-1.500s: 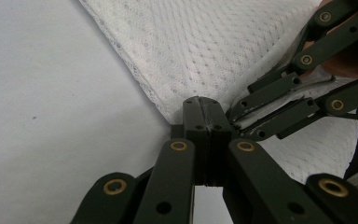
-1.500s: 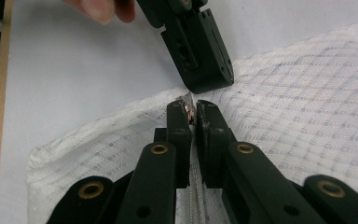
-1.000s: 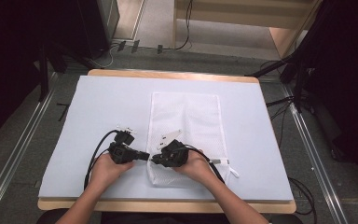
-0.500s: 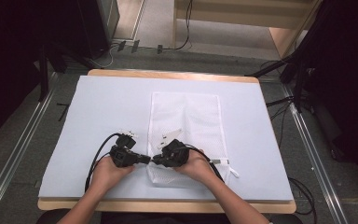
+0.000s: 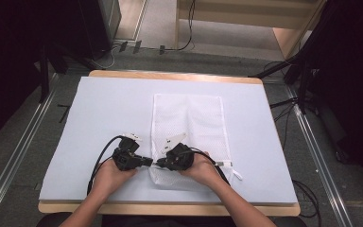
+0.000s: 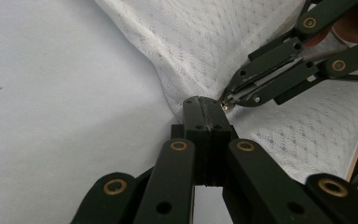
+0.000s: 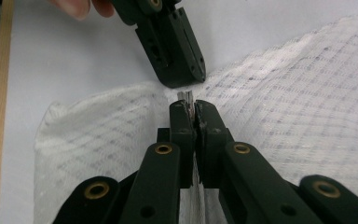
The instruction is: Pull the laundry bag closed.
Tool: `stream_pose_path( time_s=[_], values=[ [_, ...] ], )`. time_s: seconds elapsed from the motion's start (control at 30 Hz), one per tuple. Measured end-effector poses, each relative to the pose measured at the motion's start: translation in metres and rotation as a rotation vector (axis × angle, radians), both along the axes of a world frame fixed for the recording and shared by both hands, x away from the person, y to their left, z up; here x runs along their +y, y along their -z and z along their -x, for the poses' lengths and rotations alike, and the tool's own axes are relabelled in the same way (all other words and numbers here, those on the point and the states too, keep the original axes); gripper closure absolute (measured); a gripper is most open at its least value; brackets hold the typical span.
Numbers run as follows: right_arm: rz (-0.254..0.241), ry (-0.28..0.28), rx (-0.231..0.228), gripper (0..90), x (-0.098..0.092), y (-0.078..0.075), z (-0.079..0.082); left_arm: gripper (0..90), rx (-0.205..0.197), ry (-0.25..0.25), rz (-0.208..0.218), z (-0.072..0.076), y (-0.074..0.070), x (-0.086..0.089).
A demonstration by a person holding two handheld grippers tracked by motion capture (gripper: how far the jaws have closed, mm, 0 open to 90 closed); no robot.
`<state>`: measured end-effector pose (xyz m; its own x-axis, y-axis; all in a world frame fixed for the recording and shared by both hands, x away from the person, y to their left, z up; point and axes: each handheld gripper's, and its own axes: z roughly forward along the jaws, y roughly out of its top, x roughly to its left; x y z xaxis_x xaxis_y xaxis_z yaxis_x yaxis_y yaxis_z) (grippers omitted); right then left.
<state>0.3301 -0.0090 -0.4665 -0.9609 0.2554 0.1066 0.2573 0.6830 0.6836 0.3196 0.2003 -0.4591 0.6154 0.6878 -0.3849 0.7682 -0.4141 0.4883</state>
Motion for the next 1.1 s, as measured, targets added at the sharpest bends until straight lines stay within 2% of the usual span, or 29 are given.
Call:
stream_pose_path(
  time_s=[0.07, 0.2, 0.27, 0.33, 0.47, 0.57, 0.7, 0.73, 0.87, 1.0, 1.1],
  values=[
    [-0.003, 0.0, -0.006, 89.2, -0.002, 0.0, 0.0, 90.0, 0.002, 0.001, 0.002, -0.001, 0.0, 0.0],
    [-0.022, 0.026, 0.063, 88.9, -0.003, 0.002, -0.005, 90.0, 0.017, -0.013, 0.008, -0.001, 0.0, 0.0],
    [-0.03, 0.023, 0.051, 88.6, -0.003, 0.003, -0.004, 90.0, 0.019, -0.016, 0.013, -0.001, 0.0, 0.0],
    [-0.031, 0.022, 0.059, 86.8, -0.003, 0.003, -0.005, 90.0, 0.023, -0.012, 0.015, -0.002, 0.0, 0.001],
    [-0.057, 0.029, 0.12, 81.8, -0.004, 0.004, -0.011, 90.0, 0.028, -0.007, 0.023, -0.003, 0.001, 0.003],
    [-0.067, 0.051, 0.139, 79.2, -0.005, 0.003, -0.014, 90.0, 0.035, -0.013, 0.037, -0.003, 0.002, 0.003],
    [-0.069, 0.052, 0.123, 79.2, -0.003, 0.0, -0.015, 90.0, 0.042, -0.013, 0.039, -0.004, 0.002, 0.005],
    [-0.05, 0.037, 0.106, 79.4, 0.0, 0.0, -0.015, 90.0, 0.045, -0.019, 0.049, -0.004, 0.002, 0.005],
    [-0.041, 0.022, 0.106, 79.8, 0.004, 0.003, -0.014, 90.0, 0.053, -0.023, 0.053, -0.004, 0.003, 0.006],
    [-0.046, 0.01, 0.021, 85.6, 0.006, 0.006, -0.006, 90.0, 0.059, -0.025, 0.064, -0.005, 0.004, 0.006],
    [-0.036, 0.016, 0.005, 86.6, 0.007, 0.005, -0.003, 90.0, 0.056, -0.027, 0.063, -0.004, 0.004, 0.006]
  ],
)
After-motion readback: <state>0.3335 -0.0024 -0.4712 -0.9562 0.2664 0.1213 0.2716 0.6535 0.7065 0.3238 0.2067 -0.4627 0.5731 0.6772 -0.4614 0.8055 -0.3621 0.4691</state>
